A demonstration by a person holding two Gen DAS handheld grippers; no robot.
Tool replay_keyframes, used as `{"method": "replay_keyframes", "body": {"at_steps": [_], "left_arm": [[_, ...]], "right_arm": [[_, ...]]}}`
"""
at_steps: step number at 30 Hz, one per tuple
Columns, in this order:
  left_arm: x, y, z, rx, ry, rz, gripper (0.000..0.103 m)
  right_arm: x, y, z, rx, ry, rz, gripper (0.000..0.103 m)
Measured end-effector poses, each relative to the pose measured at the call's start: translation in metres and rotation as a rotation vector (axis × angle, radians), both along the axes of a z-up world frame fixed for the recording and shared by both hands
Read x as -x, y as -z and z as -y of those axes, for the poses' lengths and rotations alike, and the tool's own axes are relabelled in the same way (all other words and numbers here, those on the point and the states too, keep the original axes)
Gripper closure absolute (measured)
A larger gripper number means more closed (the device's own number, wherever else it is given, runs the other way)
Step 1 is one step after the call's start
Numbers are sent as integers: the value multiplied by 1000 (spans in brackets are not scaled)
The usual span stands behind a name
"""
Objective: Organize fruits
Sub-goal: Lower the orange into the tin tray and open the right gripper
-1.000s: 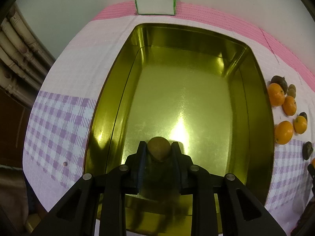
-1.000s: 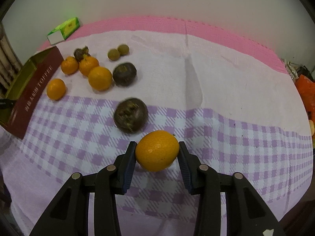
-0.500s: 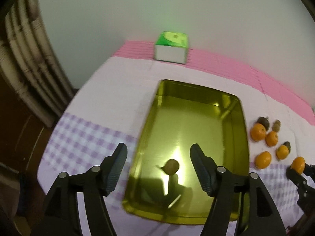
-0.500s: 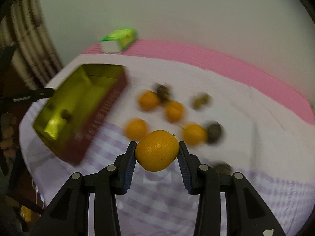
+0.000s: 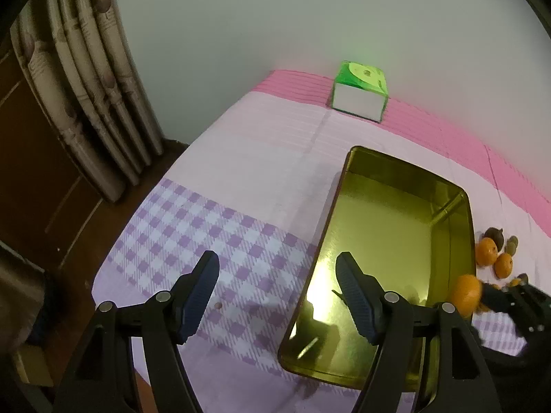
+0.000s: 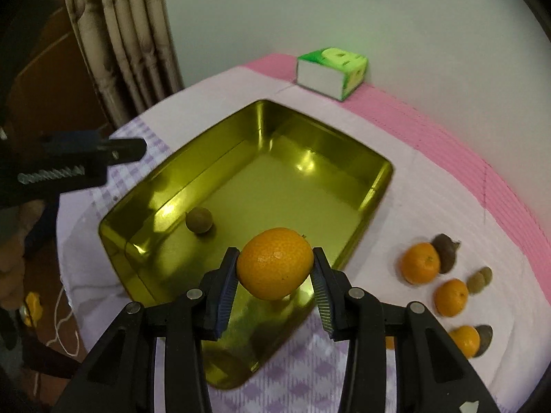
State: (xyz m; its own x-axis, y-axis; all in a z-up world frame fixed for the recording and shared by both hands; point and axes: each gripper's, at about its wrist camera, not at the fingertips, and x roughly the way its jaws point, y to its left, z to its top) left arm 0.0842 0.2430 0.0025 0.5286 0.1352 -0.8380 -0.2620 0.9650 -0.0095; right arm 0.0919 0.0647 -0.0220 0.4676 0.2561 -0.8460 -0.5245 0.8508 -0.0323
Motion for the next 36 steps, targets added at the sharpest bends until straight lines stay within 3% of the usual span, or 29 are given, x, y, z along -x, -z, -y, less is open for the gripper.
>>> {"method": "replay_keyframes", "body": {"at_steps": [17, 36], "left_arm": [[-3, 5, -12, 27, -53, -20, 32], [-5, 3, -6, 34, -22, -10, 32]], "right_arm": [[-15, 39, -30, 62, -37, -56, 65], [-8, 33, -25, 50, -25, -40, 61]]}}
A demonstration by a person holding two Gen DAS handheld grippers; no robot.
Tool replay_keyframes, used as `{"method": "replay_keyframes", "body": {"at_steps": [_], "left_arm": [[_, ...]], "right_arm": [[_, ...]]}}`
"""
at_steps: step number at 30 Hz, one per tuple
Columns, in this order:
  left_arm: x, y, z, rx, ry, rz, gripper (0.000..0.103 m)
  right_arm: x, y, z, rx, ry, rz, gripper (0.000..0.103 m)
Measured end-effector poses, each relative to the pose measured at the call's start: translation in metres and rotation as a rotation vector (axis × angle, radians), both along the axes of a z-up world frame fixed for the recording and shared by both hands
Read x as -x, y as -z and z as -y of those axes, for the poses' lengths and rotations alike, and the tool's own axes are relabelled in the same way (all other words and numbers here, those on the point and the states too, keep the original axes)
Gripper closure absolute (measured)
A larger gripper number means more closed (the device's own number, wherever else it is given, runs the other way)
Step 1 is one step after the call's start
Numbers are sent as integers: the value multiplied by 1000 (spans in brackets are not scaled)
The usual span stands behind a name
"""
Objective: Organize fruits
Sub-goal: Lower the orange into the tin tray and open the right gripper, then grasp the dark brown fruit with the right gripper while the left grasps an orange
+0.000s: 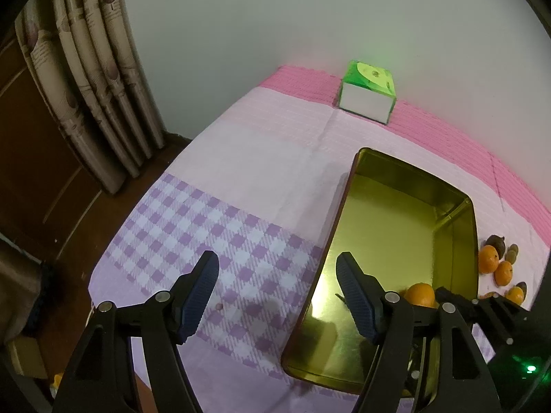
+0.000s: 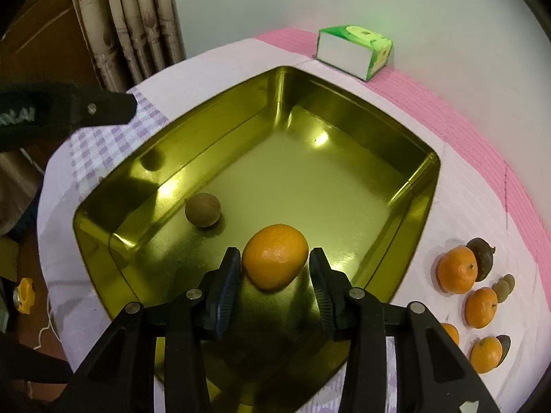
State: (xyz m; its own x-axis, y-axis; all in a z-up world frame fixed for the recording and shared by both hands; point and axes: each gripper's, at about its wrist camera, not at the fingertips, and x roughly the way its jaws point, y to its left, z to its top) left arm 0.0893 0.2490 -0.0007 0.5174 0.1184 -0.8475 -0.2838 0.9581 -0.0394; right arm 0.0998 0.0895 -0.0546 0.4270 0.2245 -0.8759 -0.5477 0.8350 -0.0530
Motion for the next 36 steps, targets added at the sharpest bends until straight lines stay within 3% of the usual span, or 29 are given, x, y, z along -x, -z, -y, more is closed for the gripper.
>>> {"method": "replay_keyframes", "body": {"at_steps": [8, 16, 27, 36], "left_arm": [[0, -3, 7, -2, 35, 9, 31], [2, -4, 22, -20, 83, 12, 31], [7, -6, 56, -32, 198, 17, 30], [13, -8, 96, -22, 324, 29, 28]], "right_arm": [[19, -34, 27, -83, 37, 46, 57], [42, -53, 105, -102, 157, 82, 54], [72, -32, 247, -59, 444, 49, 52], [81, -8, 290, -80, 534, 6, 48]]}}
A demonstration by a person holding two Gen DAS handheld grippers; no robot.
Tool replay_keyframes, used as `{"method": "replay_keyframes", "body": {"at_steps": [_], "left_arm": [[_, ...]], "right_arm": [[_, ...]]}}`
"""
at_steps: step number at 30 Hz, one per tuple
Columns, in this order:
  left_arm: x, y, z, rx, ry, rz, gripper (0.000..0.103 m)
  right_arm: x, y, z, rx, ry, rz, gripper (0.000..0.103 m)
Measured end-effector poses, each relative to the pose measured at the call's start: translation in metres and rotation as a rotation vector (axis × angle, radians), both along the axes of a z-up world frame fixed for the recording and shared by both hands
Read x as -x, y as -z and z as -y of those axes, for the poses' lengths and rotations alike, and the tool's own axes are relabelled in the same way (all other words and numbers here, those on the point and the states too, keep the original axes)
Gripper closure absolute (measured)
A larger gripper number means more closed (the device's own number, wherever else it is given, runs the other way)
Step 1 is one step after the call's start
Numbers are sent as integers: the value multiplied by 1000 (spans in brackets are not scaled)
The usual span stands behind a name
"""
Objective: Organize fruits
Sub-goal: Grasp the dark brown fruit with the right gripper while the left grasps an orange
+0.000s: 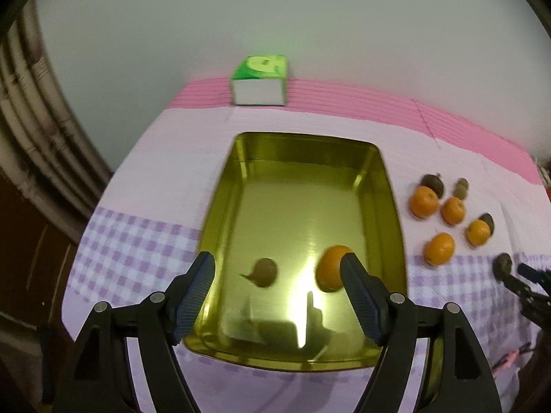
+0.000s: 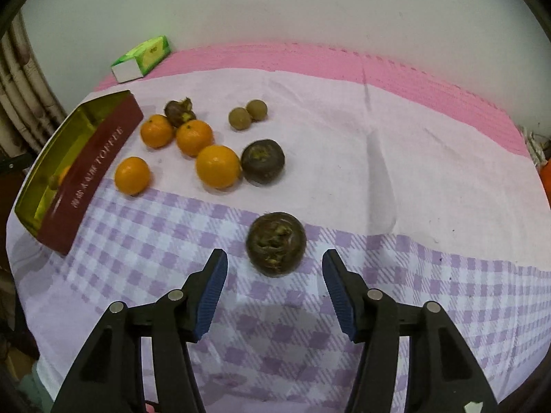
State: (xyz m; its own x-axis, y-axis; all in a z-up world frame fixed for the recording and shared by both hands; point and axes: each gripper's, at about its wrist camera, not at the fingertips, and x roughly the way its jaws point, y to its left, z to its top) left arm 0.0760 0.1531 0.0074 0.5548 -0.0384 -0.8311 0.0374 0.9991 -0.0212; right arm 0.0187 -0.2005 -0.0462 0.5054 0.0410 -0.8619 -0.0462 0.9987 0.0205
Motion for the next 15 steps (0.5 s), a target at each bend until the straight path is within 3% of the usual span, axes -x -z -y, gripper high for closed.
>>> {"method": "replay_keyframes", "body": {"at_steps": [6, 15], "left_arm": [[5, -3, 33, -7, 86, -5, 27], [3, -2, 91, 14, 195, -26, 27]], "right_arm": [[-10, 12, -2, 1, -11, -5, 49], [-21, 21, -6, 2, -20, 2, 63]]}}
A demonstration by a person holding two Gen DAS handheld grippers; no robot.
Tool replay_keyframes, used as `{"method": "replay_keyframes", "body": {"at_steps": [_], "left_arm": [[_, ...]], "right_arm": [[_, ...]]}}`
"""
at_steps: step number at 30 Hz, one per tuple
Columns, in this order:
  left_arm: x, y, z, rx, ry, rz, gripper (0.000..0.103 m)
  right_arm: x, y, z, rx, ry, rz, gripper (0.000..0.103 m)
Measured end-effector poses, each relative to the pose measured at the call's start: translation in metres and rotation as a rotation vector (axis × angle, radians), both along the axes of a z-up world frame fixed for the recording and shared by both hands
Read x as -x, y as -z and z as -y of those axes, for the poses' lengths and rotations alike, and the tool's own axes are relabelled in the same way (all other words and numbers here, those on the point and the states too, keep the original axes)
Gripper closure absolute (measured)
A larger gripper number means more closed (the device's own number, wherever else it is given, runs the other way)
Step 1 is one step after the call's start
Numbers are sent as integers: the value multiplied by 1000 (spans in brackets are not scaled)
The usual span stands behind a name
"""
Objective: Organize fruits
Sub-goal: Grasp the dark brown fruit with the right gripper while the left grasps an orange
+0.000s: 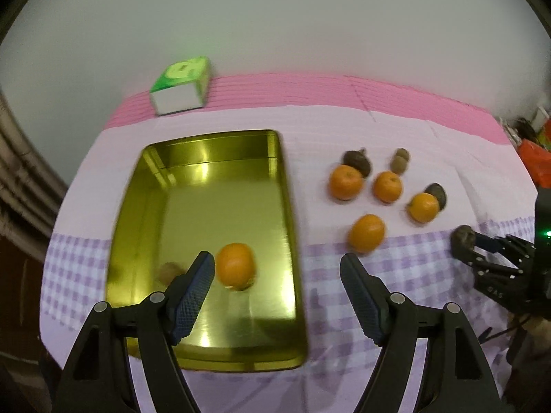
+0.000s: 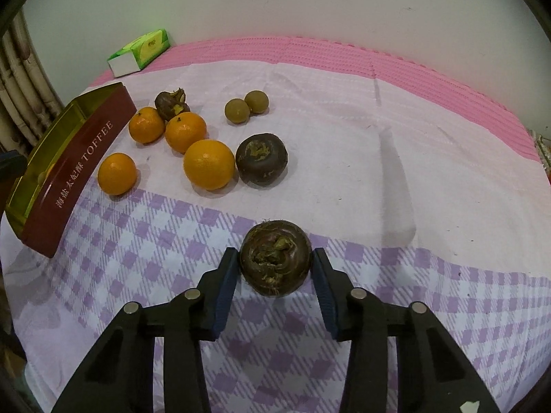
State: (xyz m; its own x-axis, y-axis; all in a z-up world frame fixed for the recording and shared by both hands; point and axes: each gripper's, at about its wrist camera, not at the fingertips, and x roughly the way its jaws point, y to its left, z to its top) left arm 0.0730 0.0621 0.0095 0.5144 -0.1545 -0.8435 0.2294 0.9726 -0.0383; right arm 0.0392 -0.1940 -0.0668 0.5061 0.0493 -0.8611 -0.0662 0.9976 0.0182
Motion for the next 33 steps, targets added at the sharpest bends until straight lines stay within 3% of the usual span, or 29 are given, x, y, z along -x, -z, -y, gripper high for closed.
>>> {"method": "replay_keyframes", "body": {"at_steps": [9, 19, 26, 33], "left_arm": [[-7, 10, 59, -28, 121, -23, 27], [-23, 35, 84, -53, 162, -93, 27], [-36, 49, 90, -75, 160, -129, 43], [-45, 56, 94, -91, 163, -139, 50]], "right_arm": [[-1, 1, 5, 12, 18, 16, 63], [-4, 0, 25, 5, 83, 8, 63], [-3, 1, 30, -20, 88, 6, 63], [-2, 2, 28, -18, 85, 2, 63]]}}
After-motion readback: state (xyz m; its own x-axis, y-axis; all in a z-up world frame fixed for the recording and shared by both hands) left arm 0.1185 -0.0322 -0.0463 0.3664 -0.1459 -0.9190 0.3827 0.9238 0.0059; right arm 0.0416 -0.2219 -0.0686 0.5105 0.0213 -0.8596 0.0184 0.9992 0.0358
